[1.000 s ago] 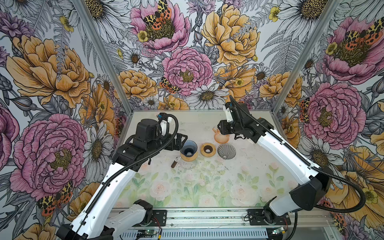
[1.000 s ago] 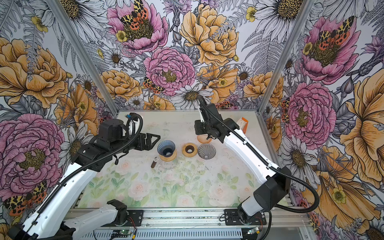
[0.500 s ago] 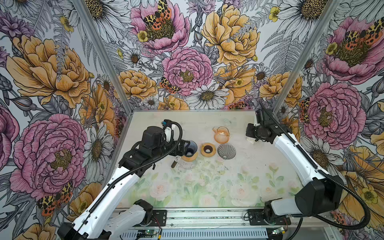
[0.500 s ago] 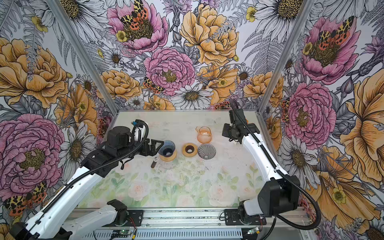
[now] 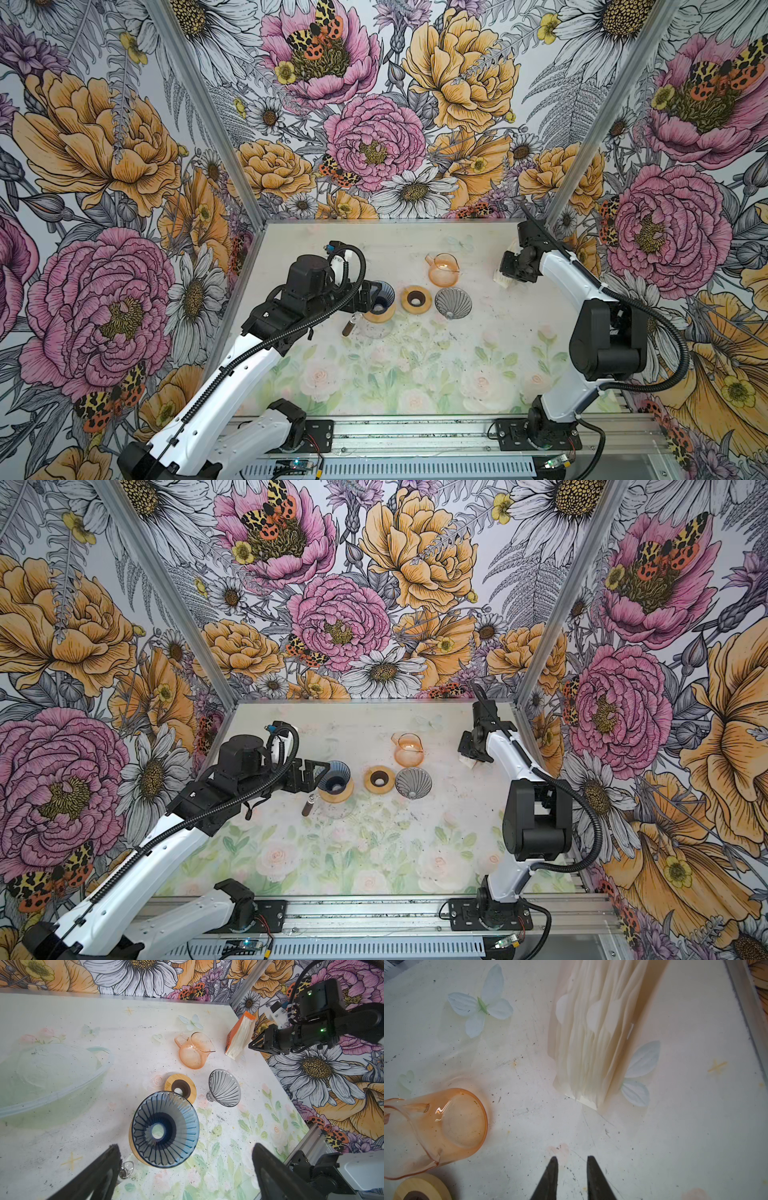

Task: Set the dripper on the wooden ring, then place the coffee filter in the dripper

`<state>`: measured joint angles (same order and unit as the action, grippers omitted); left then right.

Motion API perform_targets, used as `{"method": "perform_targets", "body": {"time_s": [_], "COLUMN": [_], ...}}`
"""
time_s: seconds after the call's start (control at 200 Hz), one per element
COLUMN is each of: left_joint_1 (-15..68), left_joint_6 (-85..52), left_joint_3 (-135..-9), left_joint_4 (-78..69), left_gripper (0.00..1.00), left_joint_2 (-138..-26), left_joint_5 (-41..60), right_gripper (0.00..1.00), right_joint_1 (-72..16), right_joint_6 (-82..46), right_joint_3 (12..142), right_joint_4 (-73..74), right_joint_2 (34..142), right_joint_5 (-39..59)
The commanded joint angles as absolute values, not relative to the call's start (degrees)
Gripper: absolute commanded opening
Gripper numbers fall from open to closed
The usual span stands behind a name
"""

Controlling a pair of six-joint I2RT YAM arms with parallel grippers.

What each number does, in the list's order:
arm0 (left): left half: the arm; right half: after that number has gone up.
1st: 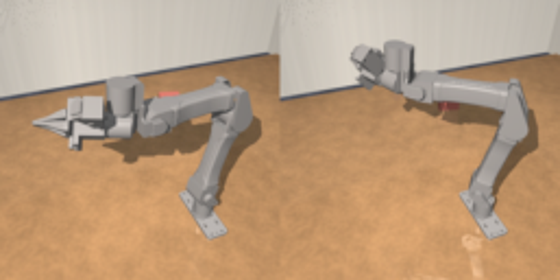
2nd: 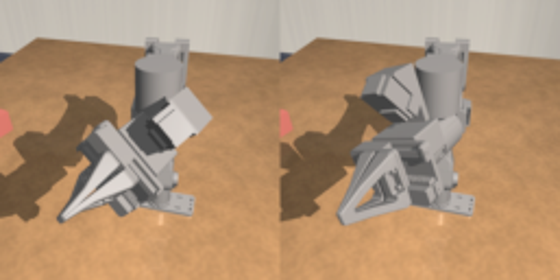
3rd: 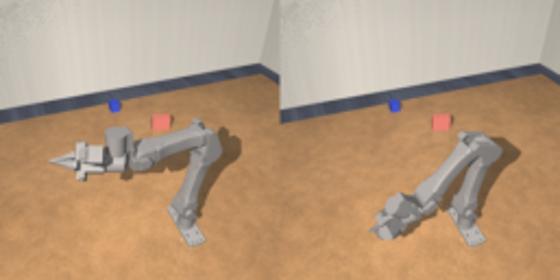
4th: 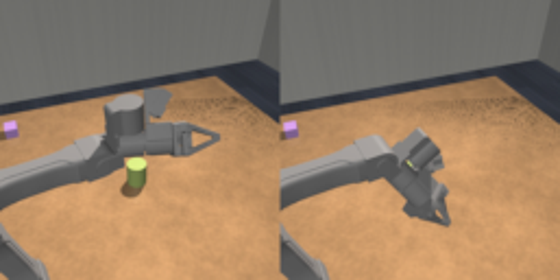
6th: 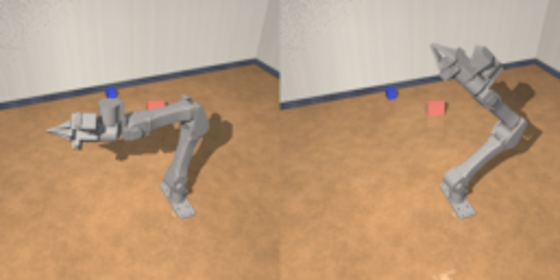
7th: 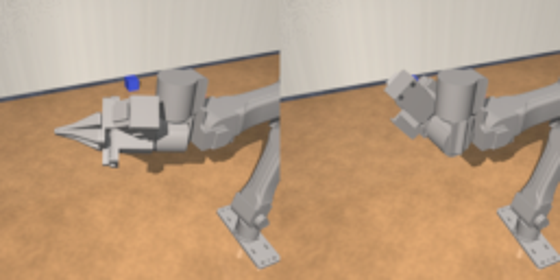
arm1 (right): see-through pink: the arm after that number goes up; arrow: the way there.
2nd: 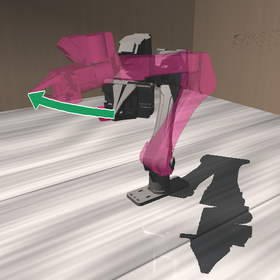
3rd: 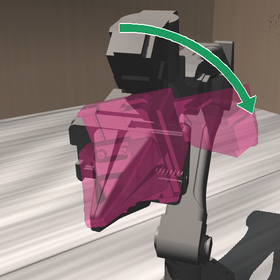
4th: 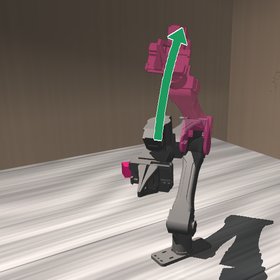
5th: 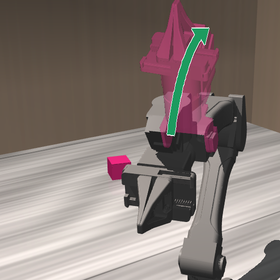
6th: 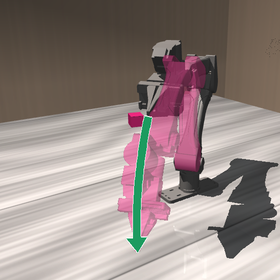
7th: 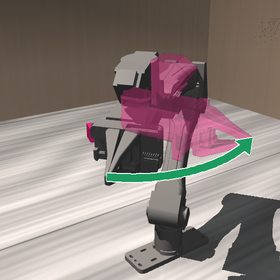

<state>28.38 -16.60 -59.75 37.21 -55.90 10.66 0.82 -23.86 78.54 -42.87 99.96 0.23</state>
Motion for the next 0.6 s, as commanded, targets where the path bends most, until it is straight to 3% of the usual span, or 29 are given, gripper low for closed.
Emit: {"method": "perform_targets", "body": {"time_s": [0.0, 0.595], "left_joint_1": [28.92, 28.83], "left_joint_6": [-17.58, -18.19], "left_joint_3": [-59.66, -58.79], "left_joint_4": [35.59, 35.68], "left_gripper": [0.99, 0.99], "left_joint_2": [-56.03, -54.23], "left_joint_5": [9.37, 8.04], "right_gripper": [0.25, 0.21], "right_joint_1": [1.31, 2.69], "right_joint_6": [-23.37, -20.80], "right_joint_3": [82.35, 88.94], "right_joint_4": [-40.89, -40.87], "right_joint_2": [102.29, 112.30], "right_joint_5": [-0.55, -6.91]}}
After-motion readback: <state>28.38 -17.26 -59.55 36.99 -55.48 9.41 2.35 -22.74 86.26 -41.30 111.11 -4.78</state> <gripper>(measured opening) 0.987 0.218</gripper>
